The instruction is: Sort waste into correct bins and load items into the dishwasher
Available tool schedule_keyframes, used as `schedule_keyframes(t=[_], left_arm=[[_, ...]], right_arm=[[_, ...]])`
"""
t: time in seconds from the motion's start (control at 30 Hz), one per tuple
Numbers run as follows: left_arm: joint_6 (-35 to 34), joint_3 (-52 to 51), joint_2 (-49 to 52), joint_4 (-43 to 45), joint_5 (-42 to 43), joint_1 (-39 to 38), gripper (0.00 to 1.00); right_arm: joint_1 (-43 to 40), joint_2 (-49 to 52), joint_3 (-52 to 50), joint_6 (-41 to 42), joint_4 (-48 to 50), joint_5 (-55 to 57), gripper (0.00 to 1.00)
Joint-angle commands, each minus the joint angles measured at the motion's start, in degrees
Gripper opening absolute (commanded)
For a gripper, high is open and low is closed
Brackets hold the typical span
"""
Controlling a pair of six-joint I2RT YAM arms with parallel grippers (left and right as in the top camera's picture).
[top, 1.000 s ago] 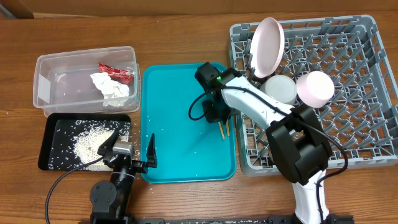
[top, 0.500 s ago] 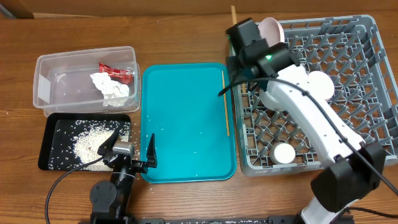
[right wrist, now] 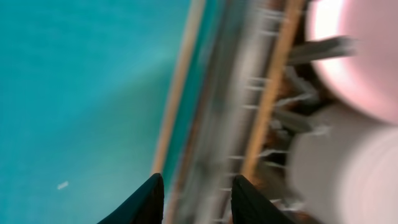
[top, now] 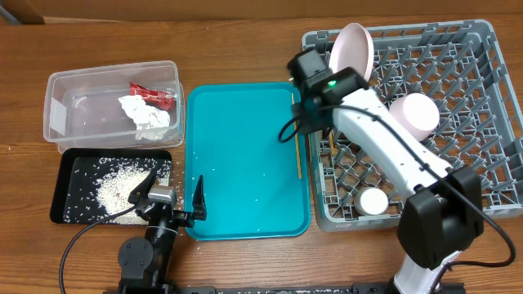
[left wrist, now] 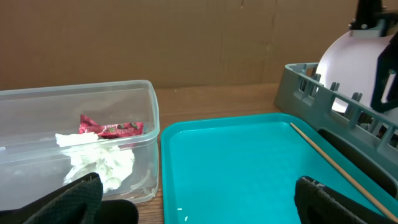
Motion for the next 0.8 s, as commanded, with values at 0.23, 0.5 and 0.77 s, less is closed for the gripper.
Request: schedule_keyframes(t=[0.23,0.5,0.77], left_arm=[[-0.79,-0.15,-0.37,-0.15,0.37,0.35,1.0],[-0.79,-0.15,-0.37,-0.15,0.37,0.35,1.0],[-0.79,-0.15,-0.37,-0.15,0.37,0.35,1.0]], right_arm=[[7.78,3.69,0.35,3.78,5.95,-1.44,0.38],[7.78,13.64,0.22,5.97,7.85,8.98,0.38],[6.34,15.41,0.17,7.45,8.63,9.4,0.41]])
